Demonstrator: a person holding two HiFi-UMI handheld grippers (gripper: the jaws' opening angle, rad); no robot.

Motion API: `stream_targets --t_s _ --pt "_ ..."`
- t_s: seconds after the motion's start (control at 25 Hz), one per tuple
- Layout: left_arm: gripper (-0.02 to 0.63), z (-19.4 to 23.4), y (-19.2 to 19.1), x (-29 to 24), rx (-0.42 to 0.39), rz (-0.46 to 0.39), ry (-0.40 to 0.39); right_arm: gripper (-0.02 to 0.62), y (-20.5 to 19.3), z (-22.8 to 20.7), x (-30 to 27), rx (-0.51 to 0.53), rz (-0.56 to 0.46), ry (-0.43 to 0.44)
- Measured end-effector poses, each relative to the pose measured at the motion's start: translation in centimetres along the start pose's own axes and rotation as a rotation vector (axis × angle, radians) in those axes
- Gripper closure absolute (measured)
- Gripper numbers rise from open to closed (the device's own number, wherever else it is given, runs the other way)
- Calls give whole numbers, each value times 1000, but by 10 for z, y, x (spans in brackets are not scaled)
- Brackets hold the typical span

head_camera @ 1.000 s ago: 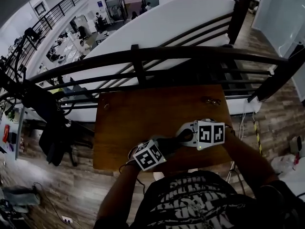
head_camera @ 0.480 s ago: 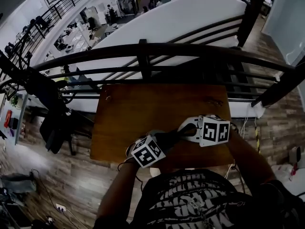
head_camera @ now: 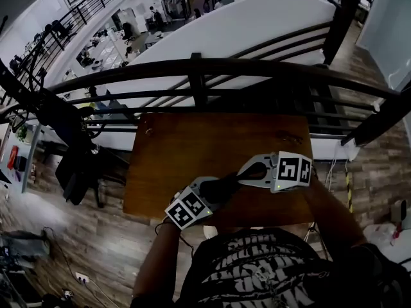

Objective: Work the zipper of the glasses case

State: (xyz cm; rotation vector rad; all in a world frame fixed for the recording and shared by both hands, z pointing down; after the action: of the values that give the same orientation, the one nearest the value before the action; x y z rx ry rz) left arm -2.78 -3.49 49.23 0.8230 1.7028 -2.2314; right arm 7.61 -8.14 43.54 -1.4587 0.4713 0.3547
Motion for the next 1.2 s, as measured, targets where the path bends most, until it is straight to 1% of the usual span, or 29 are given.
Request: stream_targets --t_s 0.08,0.12,0.24,0.32,0.44,0.52,0.6,0.72,0.8,0.96,1.12,1.2 --pt "351 0 -5 2 0 -38 -13 595 1 0 -3 -54 -46 13" --pt "351 1 -8 1 1 -32 -15 595 2 2 -6 -55 -38 10" --pt "350 6 -18 -4 -36 51 26 597 14 10 -16 17 38 4" --pt "350 10 -17 -5 -64 95 60 597 27 11 -22 47 65 1" --pt "333 15 -2 -5 -127 143 112 597 49 9 -29 54 80 -23" --pt "319 20 9 -6 -161 155 143 597 60 8 -35 52 81 -40" --pt "319 25 13 -5 -163 133 164 597 67 5 -39 50 81 -54" --pt "341 27 6 0 -98 56 146 597 65 -1 -33 55 104 -79" --pt "351 27 3 8 -59 -11 134 597 63 -9 -21 28 94 -90" --pt "354 26 6 13 -53 -77 117 597 59 -21 -4 -71 26 -98" --pt "356 25 12 21 -50 -150 97 597 41 -31 9 -186 -53 -120" --pt "357 24 11 23 -52 -168 87 597 31 -36 15 -253 -107 -121"
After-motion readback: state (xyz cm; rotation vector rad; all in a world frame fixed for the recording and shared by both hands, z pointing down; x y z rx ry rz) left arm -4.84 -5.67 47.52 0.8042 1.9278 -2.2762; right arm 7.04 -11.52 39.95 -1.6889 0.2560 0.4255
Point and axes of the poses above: the fingertips, and each gripper's own axes: x backward along the fingers, z to its left, y out of its top, the point moved 6 cm from there along x, backward along the fingers, and after that the axes turned 9 degrees about -y, right-handed, at the moved point
